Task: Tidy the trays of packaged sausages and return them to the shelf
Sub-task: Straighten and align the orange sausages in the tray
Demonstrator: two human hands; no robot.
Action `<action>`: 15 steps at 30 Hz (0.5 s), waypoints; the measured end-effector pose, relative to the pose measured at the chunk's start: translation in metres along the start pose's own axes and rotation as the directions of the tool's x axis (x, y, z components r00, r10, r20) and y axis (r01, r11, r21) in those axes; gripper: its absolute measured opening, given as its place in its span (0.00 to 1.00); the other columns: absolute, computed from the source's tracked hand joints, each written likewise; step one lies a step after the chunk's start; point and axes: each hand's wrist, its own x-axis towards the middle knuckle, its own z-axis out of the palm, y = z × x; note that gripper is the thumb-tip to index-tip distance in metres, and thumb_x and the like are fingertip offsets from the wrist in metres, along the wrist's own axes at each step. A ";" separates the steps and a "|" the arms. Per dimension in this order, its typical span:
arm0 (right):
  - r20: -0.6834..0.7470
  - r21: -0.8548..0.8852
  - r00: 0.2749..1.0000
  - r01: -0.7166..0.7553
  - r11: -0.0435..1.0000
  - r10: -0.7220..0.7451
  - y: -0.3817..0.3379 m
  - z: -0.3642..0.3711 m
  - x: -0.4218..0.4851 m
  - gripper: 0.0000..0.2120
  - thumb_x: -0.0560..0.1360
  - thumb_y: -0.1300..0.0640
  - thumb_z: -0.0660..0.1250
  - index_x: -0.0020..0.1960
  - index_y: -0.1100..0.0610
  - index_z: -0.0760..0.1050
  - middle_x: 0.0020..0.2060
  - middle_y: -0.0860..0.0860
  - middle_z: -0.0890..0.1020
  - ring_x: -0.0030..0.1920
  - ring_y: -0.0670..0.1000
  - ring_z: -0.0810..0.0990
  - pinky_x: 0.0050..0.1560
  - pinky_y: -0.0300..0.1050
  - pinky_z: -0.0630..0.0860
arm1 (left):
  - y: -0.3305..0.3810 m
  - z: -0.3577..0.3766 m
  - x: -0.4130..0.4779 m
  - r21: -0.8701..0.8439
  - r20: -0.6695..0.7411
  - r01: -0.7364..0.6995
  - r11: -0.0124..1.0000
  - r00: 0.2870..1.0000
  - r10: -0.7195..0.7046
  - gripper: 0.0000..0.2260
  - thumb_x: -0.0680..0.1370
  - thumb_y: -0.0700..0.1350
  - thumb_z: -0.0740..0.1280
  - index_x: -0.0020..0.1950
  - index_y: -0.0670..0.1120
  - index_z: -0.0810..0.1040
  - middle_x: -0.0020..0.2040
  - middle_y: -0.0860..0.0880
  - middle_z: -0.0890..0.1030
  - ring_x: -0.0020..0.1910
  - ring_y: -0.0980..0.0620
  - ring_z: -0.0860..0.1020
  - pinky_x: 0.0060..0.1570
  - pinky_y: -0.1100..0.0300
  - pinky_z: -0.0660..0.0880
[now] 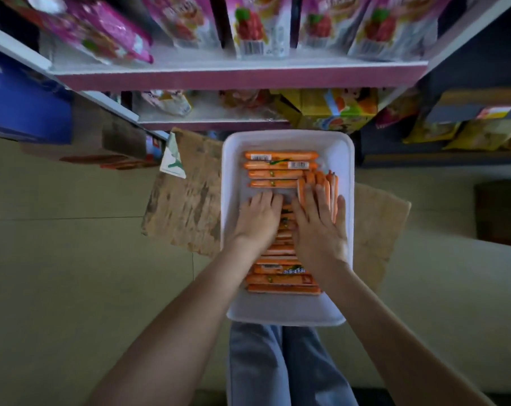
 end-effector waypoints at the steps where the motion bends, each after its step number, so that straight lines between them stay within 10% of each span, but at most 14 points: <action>1: -0.008 -0.003 1.000 -0.009 1.000 0.009 -0.001 0.003 -0.002 0.28 0.78 0.51 0.45 0.76 0.55 0.58 0.76 0.56 0.57 0.76 0.59 0.53 0.73 0.60 0.36 | -0.001 -0.002 0.004 0.003 0.027 0.001 1.000 1.000 -0.001 0.15 0.77 0.36 0.59 0.64 0.40 0.70 0.61 0.40 0.72 0.61 0.39 0.70 0.57 0.47 0.69; 6: -0.019 0.021 0.999 -0.043 0.999 0.043 -0.001 0.013 -0.004 0.26 0.81 0.51 0.45 0.78 0.56 0.49 0.78 0.57 0.51 0.77 0.58 0.47 0.74 0.60 0.40 | 0.000 -0.026 0.009 0.067 0.045 0.074 0.995 0.996 -0.077 0.17 0.78 0.38 0.59 0.67 0.43 0.68 0.64 0.41 0.67 0.65 0.40 0.65 0.62 0.49 0.66; 12: 0.057 0.105 0.998 -0.042 0.994 0.036 -0.001 0.003 -0.007 0.28 0.81 0.50 0.45 0.78 0.57 0.45 0.77 0.55 0.46 0.76 0.54 0.41 0.74 0.57 0.36 | 0.012 -0.067 -0.031 0.209 -0.098 0.336 0.918 0.942 -0.322 0.08 0.80 0.42 0.62 0.58 0.44 0.73 0.48 0.45 0.79 0.49 0.45 0.79 0.46 0.54 0.74; 15: 0.125 0.368 0.992 -0.074 0.927 0.030 0.002 -0.015 0.000 0.30 0.81 0.49 0.50 0.79 0.55 0.42 0.78 0.53 0.44 0.76 0.51 0.36 0.75 0.55 0.36 | 0.009 -0.082 -0.051 0.007 0.024 0.336 0.942 0.942 -0.336 0.10 0.82 0.44 0.56 0.61 0.42 0.68 0.53 0.43 0.77 0.52 0.43 0.77 0.44 0.53 0.70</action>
